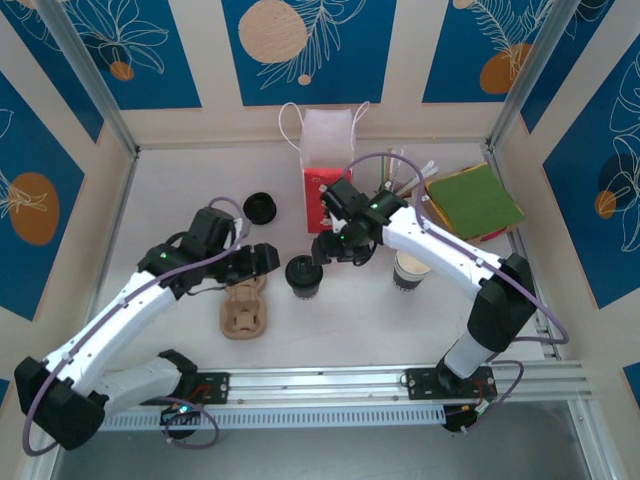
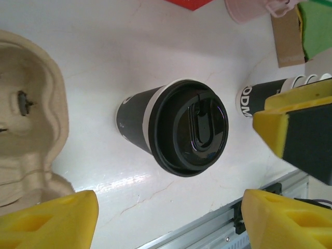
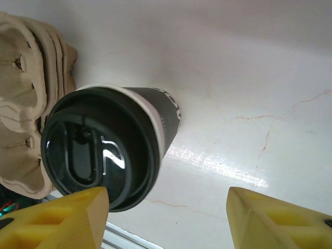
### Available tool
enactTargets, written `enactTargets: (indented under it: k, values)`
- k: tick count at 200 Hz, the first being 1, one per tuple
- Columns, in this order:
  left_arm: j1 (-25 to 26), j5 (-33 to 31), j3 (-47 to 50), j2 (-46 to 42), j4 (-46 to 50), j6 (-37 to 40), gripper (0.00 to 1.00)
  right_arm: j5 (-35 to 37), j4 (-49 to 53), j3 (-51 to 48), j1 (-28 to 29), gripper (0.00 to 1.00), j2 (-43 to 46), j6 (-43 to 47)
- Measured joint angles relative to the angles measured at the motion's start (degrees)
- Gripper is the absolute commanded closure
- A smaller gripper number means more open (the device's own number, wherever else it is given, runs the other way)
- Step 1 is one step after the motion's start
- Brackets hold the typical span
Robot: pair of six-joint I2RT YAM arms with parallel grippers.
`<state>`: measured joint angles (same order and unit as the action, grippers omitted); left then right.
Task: Pack the takeout coffee
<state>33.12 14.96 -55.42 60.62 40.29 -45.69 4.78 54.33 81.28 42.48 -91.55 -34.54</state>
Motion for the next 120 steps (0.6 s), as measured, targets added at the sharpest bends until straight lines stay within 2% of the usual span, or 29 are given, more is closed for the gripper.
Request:
enactTargets:
  k: [55, 120]
  values:
    - [7.0, -5.4, 0.0, 6.8, -4.4, -3.6, 0.43, -9.4, -5.2, -4.1, -3.9, 0.4, 2.3, 2.1]
    - [7.8, -6.9, -0.3, 11.1, -4.9, -2.9, 0.43, -13.6, -9.4, -8.4, -3.9, 0.41, 2.3, 1.7]
